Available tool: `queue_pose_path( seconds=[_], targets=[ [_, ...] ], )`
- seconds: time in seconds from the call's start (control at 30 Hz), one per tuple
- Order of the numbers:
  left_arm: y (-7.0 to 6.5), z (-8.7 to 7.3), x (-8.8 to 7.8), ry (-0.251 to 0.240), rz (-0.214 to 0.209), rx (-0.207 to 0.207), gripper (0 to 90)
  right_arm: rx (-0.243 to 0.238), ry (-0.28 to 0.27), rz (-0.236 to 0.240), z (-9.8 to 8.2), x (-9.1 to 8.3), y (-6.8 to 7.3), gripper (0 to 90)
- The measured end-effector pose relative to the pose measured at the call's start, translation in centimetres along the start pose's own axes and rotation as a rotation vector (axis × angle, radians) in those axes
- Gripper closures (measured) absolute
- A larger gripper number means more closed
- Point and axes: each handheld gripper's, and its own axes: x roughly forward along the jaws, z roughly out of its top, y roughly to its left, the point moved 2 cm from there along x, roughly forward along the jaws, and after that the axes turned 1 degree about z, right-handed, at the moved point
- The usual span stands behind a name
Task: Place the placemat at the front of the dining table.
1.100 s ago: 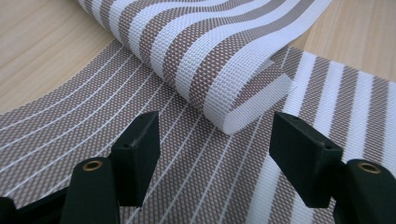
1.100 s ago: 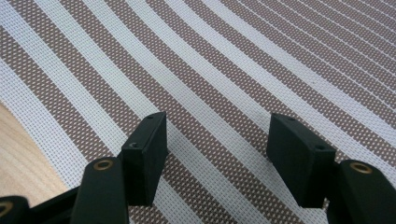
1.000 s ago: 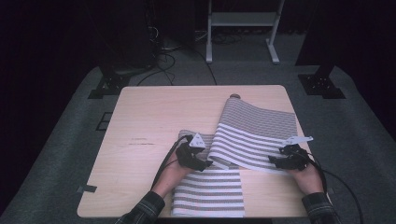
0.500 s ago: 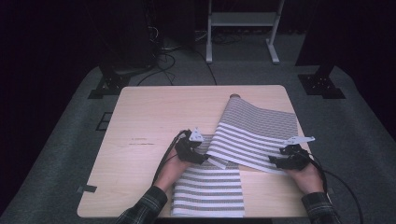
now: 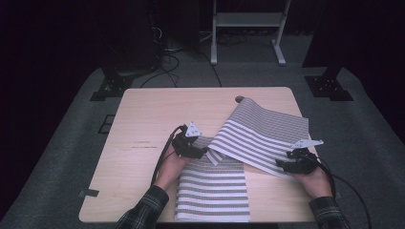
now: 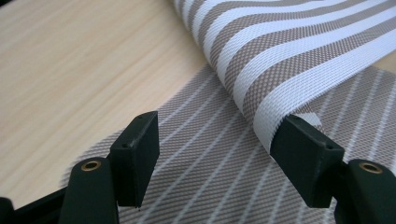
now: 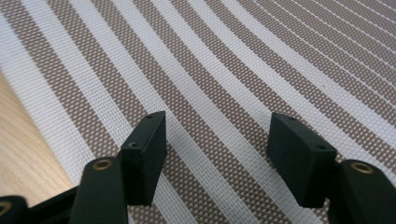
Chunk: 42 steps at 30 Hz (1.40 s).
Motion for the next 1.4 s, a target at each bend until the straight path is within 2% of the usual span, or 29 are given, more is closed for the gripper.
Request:
queue_pose_path(
  seconds=[0.03,0.13,0.2,0.23,0.33,0.4,0.43,0.5,0.57,0.63,0.67,0.7,0.73,0.77,0.83,0.97,1.07,1.13,1.23,1.3,1.4],
  targets=[
    [0.5,0.0,0.0,-0.013,-0.007,-0.021,31.5,0.002,-0.002,-0.002,0.0,0.0,0.0,36.7],
    [0.9,0.0,0.1,-0.011,0.005,-0.017,30.1,0.004,-0.003,-0.003,0.0,0.0,0.0,36.8],
    [1.3,0.1,0.2,-0.027,0.019,-0.027,30.0,0.003,-0.003,-0.002,0.0,0.0,-0.1,37.6],
    [1.4,0.1,0.2,-0.038,0.013,-0.033,30.0,0.004,-0.005,-0.003,-0.1,0.0,-0.1,37.6],
    [1.5,0.0,0.5,-0.031,0.012,-0.027,30.1,0.006,-0.006,-0.005,-0.1,0.0,-0.1,37.6],
    [1.4,-0.1,0.8,-0.031,-0.01,-0.03,31.4,0.006,-0.007,-0.005,-0.1,0.0,-0.1,37.6],
    [1.4,-0.1,1.0,-0.033,-0.044,-0.028,36.5,0.005,-0.008,-0.005,-0.1,0.0,-0.1,37.6],
    [1.3,-0.2,1.3,-0.033,-0.071,-0.026,43.0,0.006,-0.009,-0.005,-0.1,0.0,-0.1,37.6],
    [1.1,-0.2,1.6,-0.013,-0.099,-0.011,48.0,0.006,-0.008,-0.005,-0.1,0.0,-0.1,37.6],
    [0.9,-0.1,2.0,0.002,-0.114,0.007,55.2,0.006,-0.009,-0.005,-0.1,0.0,-0.1,37.6],
    [0.9,-0.1,2.0,0.002,-0.114,0.007,61.9,0.006,-0.009,-0.005,-0.1,0.0,-0.1,37.6],
    [0.6,0.0,2.2,0.012,-0.122,0.031,61.9,0.007,-0.008,-0.006,-0.1,0.0,-0.1,37.6],
    [0.4,0.2,2.3,0.028,-0.114,0.057,77.7,0.007,-0.01,-0.008,-0.1,0.0,0.0,37.6],
    [0.2,0.3,2.3,0.029,-0.114,0.062,82.8,0.007,-0.011,-0.01,-0.1,0.0,0.0,37.6],
    [0.2,0.5,2.1,0.024,-0.099,0.068,89.0,0.005,-0.009,-0.009,0.0,0.0,0.0,37.7],
    [0.6,1.1,1.1,-0.013,-0.065,0.064,90.0,-0.013,-0.003,-0.004,0.5,0.3,0.3,40.3],
    [1.0,1.3,0.4,-0.026,-0.044,0.053,90.0,-0.049,0.008,-0.023,1.3,0.7,1.1,40.6],
    [1.9,1.4,-1.1,-0.059,-0.021,0.022,90.0,-0.074,-0.009,-0.023,1.8,0.7,2.1,40.4],
    [2.4,1.4,-1.8,-0.072,-0.01,0.012,90.0,-0.083,-0.047,0.028,2.7,0.3,3.7,37.4],
    [3.0,1.3,-2.6,-0.089,-0.008,-0.012,90.0,-0.088,-0.085,0.075,3.3,0.0,5.0,34.9],
    [3.1,1.3,-3.0,-0.099,-0.015,-0.034,90.0,-0.094,-0.127,0.127,4.4,0.1,7.1,31.7]
  ],
)
